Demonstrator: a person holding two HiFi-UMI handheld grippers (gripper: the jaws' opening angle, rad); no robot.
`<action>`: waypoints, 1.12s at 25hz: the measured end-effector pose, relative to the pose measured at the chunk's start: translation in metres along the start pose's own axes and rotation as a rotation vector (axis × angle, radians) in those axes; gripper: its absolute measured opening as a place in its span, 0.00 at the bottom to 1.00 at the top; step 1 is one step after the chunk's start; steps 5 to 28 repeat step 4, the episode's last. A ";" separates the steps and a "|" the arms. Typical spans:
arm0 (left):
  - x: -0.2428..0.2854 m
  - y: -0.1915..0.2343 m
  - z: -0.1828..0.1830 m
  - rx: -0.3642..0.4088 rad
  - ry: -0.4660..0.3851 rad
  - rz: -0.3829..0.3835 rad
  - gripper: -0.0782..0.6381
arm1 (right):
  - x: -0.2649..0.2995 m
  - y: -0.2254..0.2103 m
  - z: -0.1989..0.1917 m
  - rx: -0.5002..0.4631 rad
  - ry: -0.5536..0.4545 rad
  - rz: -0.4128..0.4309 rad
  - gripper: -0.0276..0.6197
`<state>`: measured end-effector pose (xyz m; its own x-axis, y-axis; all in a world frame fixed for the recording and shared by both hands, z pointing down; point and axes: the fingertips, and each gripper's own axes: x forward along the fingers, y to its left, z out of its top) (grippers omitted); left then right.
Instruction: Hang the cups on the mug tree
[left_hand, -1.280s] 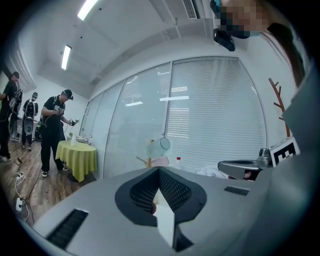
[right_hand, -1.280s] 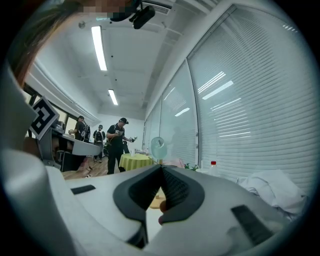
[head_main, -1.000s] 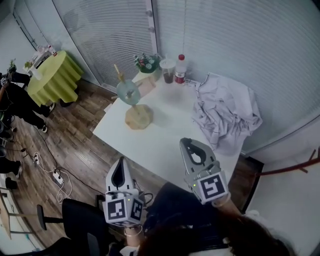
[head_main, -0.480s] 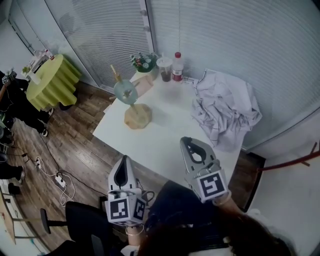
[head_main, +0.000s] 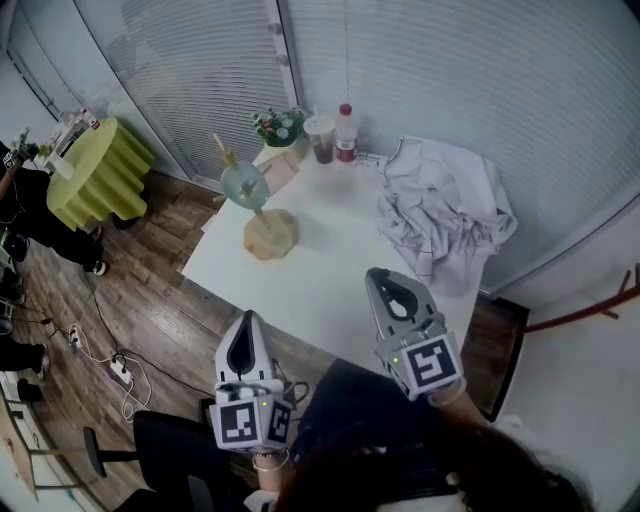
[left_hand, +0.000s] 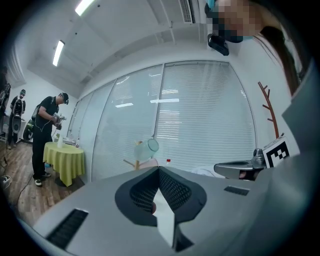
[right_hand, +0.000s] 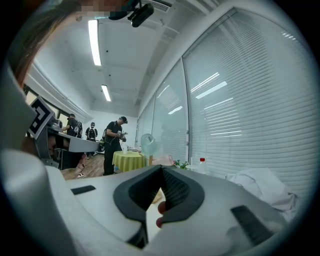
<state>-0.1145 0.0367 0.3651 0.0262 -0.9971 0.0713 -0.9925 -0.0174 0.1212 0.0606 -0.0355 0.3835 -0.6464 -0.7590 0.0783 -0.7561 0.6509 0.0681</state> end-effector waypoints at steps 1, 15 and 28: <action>0.000 -0.002 0.000 0.003 0.002 -0.007 0.11 | -0.001 -0.001 0.001 0.007 -0.003 -0.003 0.04; -0.001 -0.007 -0.002 0.017 0.012 -0.023 0.11 | -0.003 -0.002 0.002 0.020 -0.009 -0.005 0.03; -0.001 -0.007 -0.002 0.017 0.012 -0.023 0.11 | -0.003 -0.002 0.002 0.020 -0.009 -0.005 0.03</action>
